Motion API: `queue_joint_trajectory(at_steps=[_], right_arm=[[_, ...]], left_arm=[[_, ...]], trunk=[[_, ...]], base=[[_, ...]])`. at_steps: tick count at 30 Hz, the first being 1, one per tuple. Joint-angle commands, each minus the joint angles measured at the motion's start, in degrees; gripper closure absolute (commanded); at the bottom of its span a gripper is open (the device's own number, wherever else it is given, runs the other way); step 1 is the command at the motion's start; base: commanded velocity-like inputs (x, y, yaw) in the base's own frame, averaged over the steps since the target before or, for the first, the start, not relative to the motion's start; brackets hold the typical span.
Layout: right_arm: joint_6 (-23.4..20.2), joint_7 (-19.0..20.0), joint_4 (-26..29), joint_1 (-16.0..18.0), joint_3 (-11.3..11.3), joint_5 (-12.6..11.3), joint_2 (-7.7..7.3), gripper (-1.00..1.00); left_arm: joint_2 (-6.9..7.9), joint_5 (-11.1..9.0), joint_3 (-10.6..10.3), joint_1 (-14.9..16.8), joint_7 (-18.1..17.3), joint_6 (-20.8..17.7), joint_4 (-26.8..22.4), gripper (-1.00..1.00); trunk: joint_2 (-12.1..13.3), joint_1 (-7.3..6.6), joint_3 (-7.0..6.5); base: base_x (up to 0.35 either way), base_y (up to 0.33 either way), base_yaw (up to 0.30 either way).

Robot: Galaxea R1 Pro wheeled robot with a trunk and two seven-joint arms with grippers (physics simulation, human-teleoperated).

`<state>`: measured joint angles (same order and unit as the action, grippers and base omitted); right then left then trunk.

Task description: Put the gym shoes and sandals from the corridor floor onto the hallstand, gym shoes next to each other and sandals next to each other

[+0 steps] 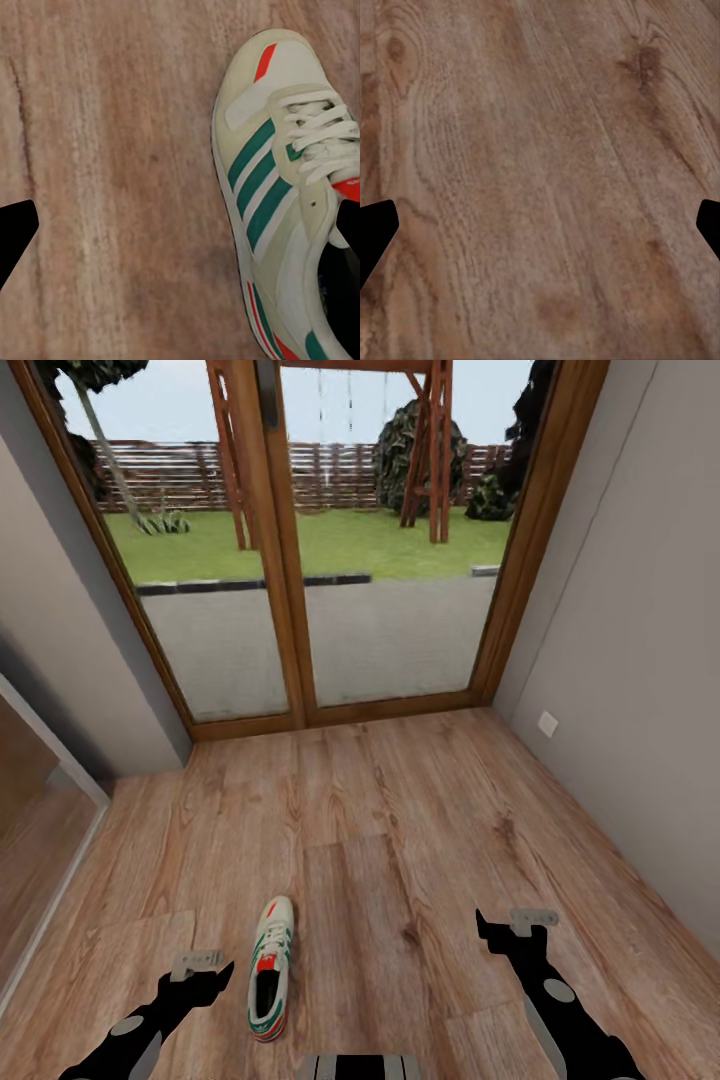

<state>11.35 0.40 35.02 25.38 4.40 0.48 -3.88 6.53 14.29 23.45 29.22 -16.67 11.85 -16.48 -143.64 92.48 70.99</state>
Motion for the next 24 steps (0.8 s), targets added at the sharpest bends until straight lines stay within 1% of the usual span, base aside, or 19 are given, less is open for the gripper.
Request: queue_joint_trajectory(at_steps=[1, 12, 24], right_arm=[[0.17, 0.04, -0.04, 0.02, 0.08, 0.05, 0.01, -1.0], [0.25, 0.04, -0.04, 0.02, 0.02, 0.05, 0.09, -1.0], [0.25, 0.04, -0.04, 0.02, 0.0, 0.05, 0.1, -1.0]], left_arm=[[0.0, 0.57, 0.51, 0.04, -0.29, 0.26, 0.04, -1.0], [0.01, 0.57, 0.54, 0.04, -0.29, 0.35, 0.04, -1.0], [0.03, 0.54, 0.54, 0.04, -0.29, 0.43, 0.04, -1.0]], trunk=[[-0.01, -0.01, 0.04], [-0.01, -0.01, 0.06], [-0.01, -0.01, 0.06]], base=[[0.0, 0.0, -0.016], [-0.013, -0.009, -0.005], [-0.214, -0.142, 0.0]])
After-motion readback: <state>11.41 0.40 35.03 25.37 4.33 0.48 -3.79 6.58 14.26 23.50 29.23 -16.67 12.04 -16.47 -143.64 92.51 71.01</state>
